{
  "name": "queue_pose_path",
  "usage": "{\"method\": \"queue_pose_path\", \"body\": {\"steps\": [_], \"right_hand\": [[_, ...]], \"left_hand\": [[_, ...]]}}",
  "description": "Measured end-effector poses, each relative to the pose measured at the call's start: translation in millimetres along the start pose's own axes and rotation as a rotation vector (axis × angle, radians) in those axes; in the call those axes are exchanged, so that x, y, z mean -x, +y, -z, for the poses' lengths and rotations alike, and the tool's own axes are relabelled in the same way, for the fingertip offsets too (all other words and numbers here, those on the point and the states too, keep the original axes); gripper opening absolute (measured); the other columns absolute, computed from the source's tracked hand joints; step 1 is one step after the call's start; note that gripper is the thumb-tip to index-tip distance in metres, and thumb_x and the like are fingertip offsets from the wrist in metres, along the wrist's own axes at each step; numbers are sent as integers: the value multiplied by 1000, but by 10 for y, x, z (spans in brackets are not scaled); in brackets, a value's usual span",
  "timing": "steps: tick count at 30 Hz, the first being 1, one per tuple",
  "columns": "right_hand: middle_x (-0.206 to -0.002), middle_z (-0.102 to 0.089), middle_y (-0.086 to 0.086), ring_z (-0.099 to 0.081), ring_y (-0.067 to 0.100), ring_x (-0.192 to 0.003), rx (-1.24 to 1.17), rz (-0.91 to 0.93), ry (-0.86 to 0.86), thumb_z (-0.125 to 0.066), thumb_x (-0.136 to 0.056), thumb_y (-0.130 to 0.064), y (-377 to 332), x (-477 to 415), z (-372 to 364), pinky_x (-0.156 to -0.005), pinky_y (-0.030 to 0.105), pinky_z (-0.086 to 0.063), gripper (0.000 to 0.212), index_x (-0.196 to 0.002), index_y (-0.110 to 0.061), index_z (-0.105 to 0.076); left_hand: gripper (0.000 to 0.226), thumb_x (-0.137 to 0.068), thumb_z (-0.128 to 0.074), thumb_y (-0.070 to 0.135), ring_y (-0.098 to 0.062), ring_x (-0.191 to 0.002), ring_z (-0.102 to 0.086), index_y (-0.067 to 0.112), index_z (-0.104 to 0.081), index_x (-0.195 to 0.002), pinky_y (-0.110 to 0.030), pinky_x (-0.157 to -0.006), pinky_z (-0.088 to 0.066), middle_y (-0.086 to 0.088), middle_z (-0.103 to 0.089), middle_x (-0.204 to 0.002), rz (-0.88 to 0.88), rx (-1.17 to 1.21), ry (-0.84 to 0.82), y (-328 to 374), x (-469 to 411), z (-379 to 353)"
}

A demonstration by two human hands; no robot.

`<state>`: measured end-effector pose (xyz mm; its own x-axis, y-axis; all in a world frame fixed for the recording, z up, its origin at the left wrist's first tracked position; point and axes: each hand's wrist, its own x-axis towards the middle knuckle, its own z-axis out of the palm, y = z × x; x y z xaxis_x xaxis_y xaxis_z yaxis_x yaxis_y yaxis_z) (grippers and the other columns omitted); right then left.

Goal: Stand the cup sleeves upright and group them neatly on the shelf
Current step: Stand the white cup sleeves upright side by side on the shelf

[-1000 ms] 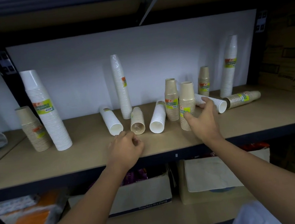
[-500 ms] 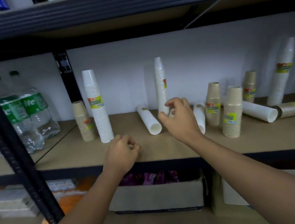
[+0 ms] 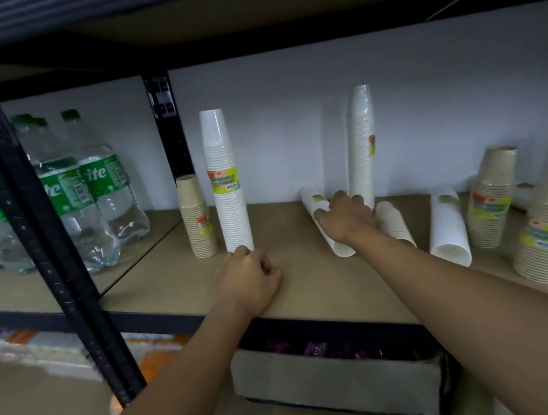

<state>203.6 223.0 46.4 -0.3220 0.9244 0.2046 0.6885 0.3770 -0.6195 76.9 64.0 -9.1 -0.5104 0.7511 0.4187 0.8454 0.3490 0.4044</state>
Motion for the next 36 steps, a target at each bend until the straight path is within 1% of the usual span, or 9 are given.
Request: {"method": "queue_pose_path", "body": {"steps": [9,16,20,24,26,29,31,33,36], "right_hand": [[-136,-53,15,-53,38,-124,-31,-24,-28,-50,-95,-37,36,-33,-147,-93,41,-44,48,-133,-10,-37],[-129,-54,16,-54,41,-115,-155,20,77,-54,-90,-38,-8,244,-175,-92,46,-49,45,-127,-16,-41],[-131,-48,17,-56,41,-110,-257,96,167,-56,-91,-32,-86,395,-153,-91,44,-49,52,-137,-16,-38],[-134,-43,16,-55,35,-113,-406,128,179,-61,-91,-28,-178,529,-131,-85,31,-42,63,-145,-15,-32],[-136,-45,15,-53,33,-117,-459,140,192,-64,-88,-27,-225,587,-151,-88,31,-42,71,-149,-13,-29],[-135,-52,12,-56,30,-114,-506,158,182,-63,-87,-26,-310,669,-209,-82,30,-44,76,-151,-13,-25],[-142,-46,11,-52,29,-122,-557,167,166,-63,-87,-27,-356,709,-256,-92,35,-45,81,-154,-16,-19],[-153,-33,10,-37,28,-136,-575,192,152,-65,-86,-25,-364,741,-306,-108,39,-36,89,-156,-18,-11],[-158,-20,6,-25,20,-143,-578,250,88,-72,-84,-19,-324,770,-364,-113,31,-24,100,-158,-18,-3]], "left_hand": [[19,-83,-58,37,-26,-92,-50,20,-65,-81,-39,-82,-45,-1,-57,-92,-19,-22,101,-62,-18,-109],[20,-86,-57,35,-23,-93,-50,17,-67,-83,-40,-82,-46,-1,-58,-92,-20,29,84,-65,50,-51],[17,-84,-59,31,-23,-89,-53,16,-66,-78,-39,-80,-46,-1,-58,-87,-38,50,96,-82,115,39],[16,-83,-58,30,-24,-88,-54,18,-64,-75,-38,-78,-46,0,-59,-87,-13,9,140,-134,152,153],[17,-84,-55,32,-24,-88,-54,19,-62,-75,-37,-78,-44,0,-59,-88,23,-40,152,-168,155,210],[20,-85,-53,35,-25,-89,-54,18,-60,-75,-36,-78,-42,-1,-58,-90,55,-109,165,-232,172,274],[21,-86,-52,36,-24,-91,-53,19,-58,-76,-37,-79,-41,-2,-57,-91,80,-130,157,-289,195,292],[21,-87,-51,37,-22,-94,-51,20,-59,-78,-37,-80,-41,-1,-57,-94,105,-140,137,-352,217,285],[20,-86,-51,38,-22,-96,-51,21,-58,-79,-37,-82,-42,0,-56,-96,121,-117,124,-419,238,250]]}}
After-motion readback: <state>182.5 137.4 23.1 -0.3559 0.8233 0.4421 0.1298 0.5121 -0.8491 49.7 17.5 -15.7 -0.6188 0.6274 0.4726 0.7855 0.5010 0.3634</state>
